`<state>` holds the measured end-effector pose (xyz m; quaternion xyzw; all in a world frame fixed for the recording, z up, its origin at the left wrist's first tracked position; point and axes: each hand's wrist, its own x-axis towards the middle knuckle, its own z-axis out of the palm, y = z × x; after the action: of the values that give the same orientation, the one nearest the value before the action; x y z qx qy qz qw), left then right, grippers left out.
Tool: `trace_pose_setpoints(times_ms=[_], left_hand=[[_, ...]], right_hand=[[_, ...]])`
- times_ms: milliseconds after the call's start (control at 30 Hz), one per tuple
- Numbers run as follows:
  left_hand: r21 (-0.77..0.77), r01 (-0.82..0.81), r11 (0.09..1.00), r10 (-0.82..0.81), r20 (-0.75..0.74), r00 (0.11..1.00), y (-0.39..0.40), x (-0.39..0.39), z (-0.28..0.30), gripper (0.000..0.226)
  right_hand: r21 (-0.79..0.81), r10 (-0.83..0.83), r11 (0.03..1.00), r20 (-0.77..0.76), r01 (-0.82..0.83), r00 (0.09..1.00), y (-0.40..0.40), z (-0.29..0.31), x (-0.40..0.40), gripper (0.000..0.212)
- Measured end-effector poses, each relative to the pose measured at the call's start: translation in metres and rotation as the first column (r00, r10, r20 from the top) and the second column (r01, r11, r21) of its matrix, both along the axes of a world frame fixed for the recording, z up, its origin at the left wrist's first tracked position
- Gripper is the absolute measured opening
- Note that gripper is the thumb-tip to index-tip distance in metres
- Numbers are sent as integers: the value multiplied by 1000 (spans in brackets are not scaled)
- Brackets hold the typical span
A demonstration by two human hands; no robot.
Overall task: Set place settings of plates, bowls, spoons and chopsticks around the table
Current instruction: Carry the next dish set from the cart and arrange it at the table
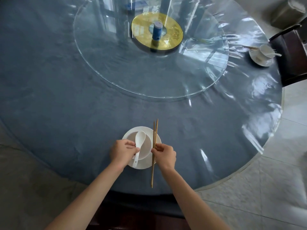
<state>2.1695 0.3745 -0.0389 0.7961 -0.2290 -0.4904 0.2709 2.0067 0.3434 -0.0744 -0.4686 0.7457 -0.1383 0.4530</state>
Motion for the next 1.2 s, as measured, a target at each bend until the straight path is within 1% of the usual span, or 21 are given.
trace_pose_setpoints(times_ms=[100,233,367,467,533,667,767,867,967,1067,1133,1200], left_hand=[[25,37,999,-38,64,997,-1,-2,-1,21],[46,24,999,-27,63,998,1,-2,-2,20],[95,36,995,-43,72,997,0,1,-4,16],[130,117,985,-135,140,981,-6,1,-1,7],[136,191,972,-215,196,957,-8,-1,0,12],[124,276,953,-299,253,920,-7,-5,2,16],[88,318,944,-330,266,906,4,-8,8,42],[56,414,908,-408,341,847,20,-12,18,47],[-19,528,849,-458,474,752,37,-17,30,45],[-137,649,748,-483,557,676,44,-28,41,48],[-145,724,674,-528,591,610,44,-42,50,56],[-126,793,597,-561,641,524,43,-65,59,65]], right_hand=[[-40,49,998,-58,-52,997,2,0,1,30],[-73,79,993,-111,-88,991,4,3,1,28],[-83,99,991,-112,-108,989,6,5,-1,32],[-102,110,987,-111,-122,988,11,6,-3,29],[-119,119,984,-95,-130,988,15,8,-6,25],[-139,154,977,-42,-159,987,23,16,-16,36],[-200,208,955,-68,-217,976,31,29,-28,42],[-302,283,897,-171,-324,944,43,47,-45,45],[-377,325,823,-300,-424,897,57,68,-70,50],[-435,353,743,-391,-508,850,66,85,-103,56],[-457,348,705,-443,-542,826,71,95,-128,61],[-483,322,678,-483,-554,814,74,104,-157,64]])
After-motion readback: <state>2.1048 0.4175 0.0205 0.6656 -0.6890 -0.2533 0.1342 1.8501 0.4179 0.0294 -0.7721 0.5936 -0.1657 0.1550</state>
